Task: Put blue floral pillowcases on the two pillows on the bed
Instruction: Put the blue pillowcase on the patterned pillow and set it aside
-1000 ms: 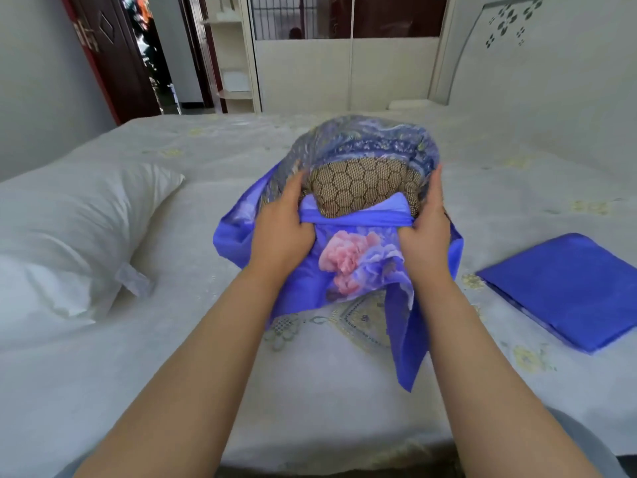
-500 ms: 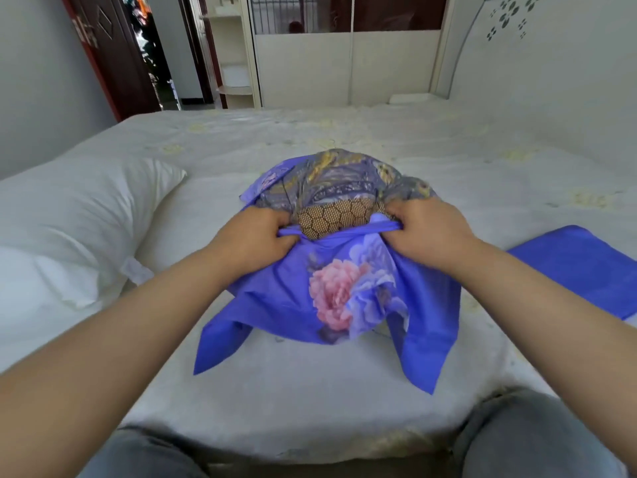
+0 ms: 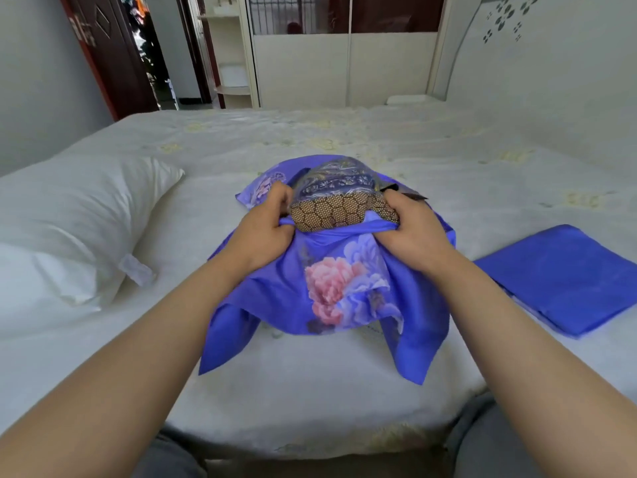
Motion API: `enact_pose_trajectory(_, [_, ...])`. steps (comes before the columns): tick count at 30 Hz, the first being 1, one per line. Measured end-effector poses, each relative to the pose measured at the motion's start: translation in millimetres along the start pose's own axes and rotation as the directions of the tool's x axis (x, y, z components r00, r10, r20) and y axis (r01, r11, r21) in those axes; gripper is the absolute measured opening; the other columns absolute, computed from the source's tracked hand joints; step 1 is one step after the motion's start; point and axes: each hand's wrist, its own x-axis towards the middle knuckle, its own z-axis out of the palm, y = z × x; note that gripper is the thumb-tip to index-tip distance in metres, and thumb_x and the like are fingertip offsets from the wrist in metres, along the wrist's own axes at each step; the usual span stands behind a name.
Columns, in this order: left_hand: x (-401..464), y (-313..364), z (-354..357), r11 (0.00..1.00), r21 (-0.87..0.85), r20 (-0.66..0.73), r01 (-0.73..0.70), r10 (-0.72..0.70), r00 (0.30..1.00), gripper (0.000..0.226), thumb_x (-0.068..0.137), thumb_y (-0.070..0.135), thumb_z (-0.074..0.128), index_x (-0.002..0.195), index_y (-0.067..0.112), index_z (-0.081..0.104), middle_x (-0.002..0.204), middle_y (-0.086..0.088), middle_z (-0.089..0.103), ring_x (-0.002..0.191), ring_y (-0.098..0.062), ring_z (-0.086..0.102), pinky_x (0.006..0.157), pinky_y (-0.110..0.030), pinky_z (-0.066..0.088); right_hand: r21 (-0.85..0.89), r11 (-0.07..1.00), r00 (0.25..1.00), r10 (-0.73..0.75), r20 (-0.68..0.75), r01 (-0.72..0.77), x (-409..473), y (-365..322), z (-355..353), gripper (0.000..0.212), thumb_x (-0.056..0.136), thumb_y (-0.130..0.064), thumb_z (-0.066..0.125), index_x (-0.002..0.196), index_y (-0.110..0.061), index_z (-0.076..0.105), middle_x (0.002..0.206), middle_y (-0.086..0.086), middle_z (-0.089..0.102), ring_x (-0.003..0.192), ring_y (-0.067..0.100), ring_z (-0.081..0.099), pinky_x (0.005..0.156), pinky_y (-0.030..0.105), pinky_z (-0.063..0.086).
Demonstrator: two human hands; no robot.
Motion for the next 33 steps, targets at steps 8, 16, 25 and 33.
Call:
enact_pose_trajectory(8, [-1.6, -13.6, 10.6, 1.000, -0.021, -0.022, 0.003, -0.004, 1.000, 0.066, 0.063, 0.015, 0.033, 0.122, 0.016, 0.062, 0.108, 0.000, 0.068, 0.096, -0.021, 0.064, 0.081, -0.026, 0.045, 0.288, 0.952, 0.969, 0.027, 0.245, -0.099, -7.6, -4.1, 2.2, 0.062, 0.088, -0.011, 0.061, 0.136, -0.042, 0.037, 0.135, -0.024, 0.042, 0.124, -0.008, 0.041, 0.097, 0.005, 0.030])
enact_pose_trajectory(16, [-3.4, -3.8, -28.6, 0.967, 0.253, 0.789, 0.013, -0.214, 0.576, 0.009, 0.081, 0.025, 0.068, 0.076, 0.018, 0.070, 0.079, 0.004, 0.069, 0.070, -0.004, 0.060, 0.072, -0.025, 0.050, -0.177, 0.904, 0.541, 0.380, 0.750, -0.390, -10.2, -13.7, -21.9, 0.023, 0.093, -0.040, 0.052, 0.092, -0.021, 0.064, 0.095, -0.008, 0.068, 0.084, 0.013, 0.066, 0.073, 0.023, 0.050])
enact_pose_trajectory(25, [-24.0, -8.4, -41.7, 0.866, 0.413, 0.338, -0.282, 0.142, 0.931, 0.053, 0.064, 0.078, 0.046, 0.068, 0.027, 0.058, 0.111, 0.000, 0.047, 0.102, -0.015, 0.038, 0.095, -0.029, 0.036, -0.348, 0.911, 0.968, -0.159, 0.194, 0.220, -33.1, -1.1, -14.8, 0.046, 0.074, -0.060, 0.058, 0.091, -0.018, 0.067, 0.119, 0.005, 0.049, 0.113, 0.023, 0.046, 0.098, 0.037, 0.037])
enact_pose_trajectory(33, [-23.4, -17.4, -27.8, 0.978, -0.021, 0.395, 0.207, -0.182, 0.901, 0.051, 0.085, 0.051, 0.060, 0.089, 0.000, 0.063, 0.089, -0.016, 0.067, 0.078, -0.016, 0.061, 0.079, -0.040, 0.050, 0.134, 0.920, 0.754, 0.212, 0.621, -0.369, -4.9, -2.7, -31.9, 0.037, 0.077, -0.043, 0.073, 0.084, -0.008, 0.064, 0.083, 0.002, 0.067, 0.076, 0.016, 0.064, 0.074, 0.033, 0.051])
